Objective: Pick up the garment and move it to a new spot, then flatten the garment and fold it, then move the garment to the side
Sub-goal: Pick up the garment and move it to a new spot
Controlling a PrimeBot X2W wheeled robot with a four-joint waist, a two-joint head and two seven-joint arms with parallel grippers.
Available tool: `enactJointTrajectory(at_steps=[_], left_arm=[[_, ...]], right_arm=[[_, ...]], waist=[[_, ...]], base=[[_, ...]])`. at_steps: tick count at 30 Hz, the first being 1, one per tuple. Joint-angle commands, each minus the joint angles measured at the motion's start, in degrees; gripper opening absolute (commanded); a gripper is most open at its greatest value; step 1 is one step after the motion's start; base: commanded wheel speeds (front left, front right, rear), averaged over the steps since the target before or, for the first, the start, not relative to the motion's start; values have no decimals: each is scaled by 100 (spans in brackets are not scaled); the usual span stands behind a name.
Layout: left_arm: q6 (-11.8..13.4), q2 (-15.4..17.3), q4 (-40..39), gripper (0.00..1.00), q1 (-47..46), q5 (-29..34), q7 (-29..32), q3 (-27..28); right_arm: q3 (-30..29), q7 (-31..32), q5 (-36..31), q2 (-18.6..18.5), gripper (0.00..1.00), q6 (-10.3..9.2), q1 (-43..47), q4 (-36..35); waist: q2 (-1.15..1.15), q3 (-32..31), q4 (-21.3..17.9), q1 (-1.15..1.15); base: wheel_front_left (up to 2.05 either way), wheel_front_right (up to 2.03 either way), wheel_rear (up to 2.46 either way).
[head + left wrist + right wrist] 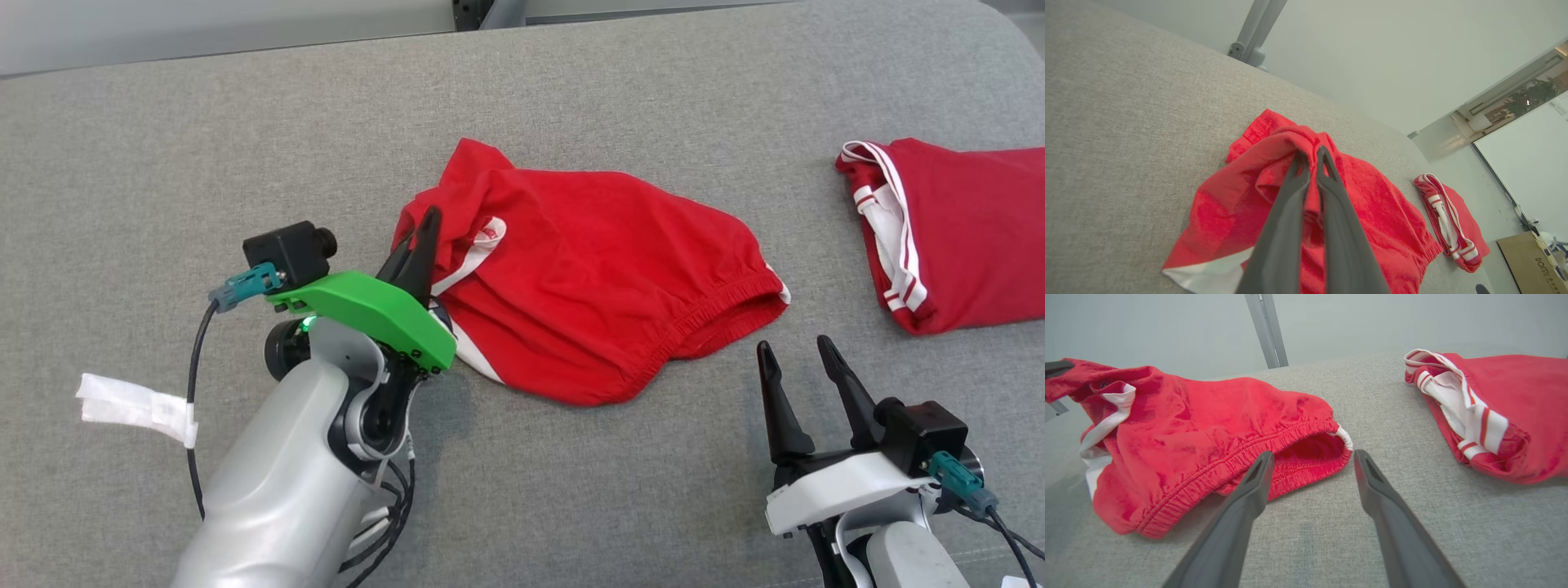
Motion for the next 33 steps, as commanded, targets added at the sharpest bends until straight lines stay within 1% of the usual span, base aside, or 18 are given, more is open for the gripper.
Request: enactJointTrajectory(at_steps=[1, 5, 6, 7, 8, 9, 14, 16, 18, 21, 24, 29, 30, 31, 33], left_arm=[[-47, -6, 150, 0, -101, -56, -50, 33], [-241, -108, 955, 0, -280, -122, -228, 121], [-304, -133, 1107, 7, -330, -131, -270, 138], [-360, -156, 1234, 38, -370, -149, -314, 148], [-409, -174, 1354, 64, -400, -163, -353, 151], [-460, -182, 1466, 100, -436, -156, -411, 149], [-551, -134, 1780, 100, -548, 157, -849, 44], [-518, -66, 1750, 100, -476, 419, -1021, 9], [-433, 0, 1592, 100, -330, 705, -1112, -14], [-203, 111, 1062, 100, -54, 1282, -1155, 155], [5, 91, 356, 100, 555, 1893, -1143, 395], [155, -34, -609, 100, 1568, 2662, -1147, 746], [184, -50, -730, 100, 1765, 2785, -1147, 811], [184, -50, -730, 100, 1765, 2785, -1147, 811], [219, -115, -935, 100, 2161, 3054, -1145, 970]], right_arm=[[1, -25, -15, -16, 100, -2, -46, 17], [22, -25, -17, -15, 100, -2, -23, 55], [31, -25, -16, -16, 100, -2, -19, 63], [35, -25, -13, -16, 100, -2, -15, 72], [37, -25, -11, -15, 100, -2, -9, 77], [36, -25, -9, -16, 100, -2, 1, 82], [31, -25, -10, -16, 100, -2, 68, 110], [2, -25, -30, -16, 100, -2, 107, 87], [-54, -25, -59, -16, 100, -2, 170, 33], [-145, -25, -92, -16, 100, -3, 265, -55], [-238, -26, -118, -15, 100, -3, 354, -140], [-368, -26, -153, -17, 100, -3, 535, -226], [-400, -25, -168, -16, 100, -3, 565, -238], [-400, -25, -168, -16, 100, -3, 565, -238], [-461, -25, -211, -16, 100, -3, 652, -260]], waist=[[0, 4, -10, 0], [0, -8, -46, 0], [0, -11, -54, 0], [0, -17, -60, 0], [0, -24, -64, 0], [0, -32, -66, 0], [0, -132, -73, 0], [0, -213, -74, 0], [0, -286, -65, 0], [0, -395, -28, 0], [0, -474, 19, 0], [0, -662, 90, 0], [0, -701, 106, 0], [0, -701, 106, 0], [0, -777, 140, 0]], base=[[0, 0, 0], [0, 0, 0], [0, 0, 0], [0, 0, 0], [0, 0, 0], [0, 0, 0], [0, 0, 0], [0, 0, 0], [0, 0, 0], [0, 0, 0], [0, 0, 0], [0, 0, 0], [0, 0, 0], [0, 0, 0], [0, 0, 0]])
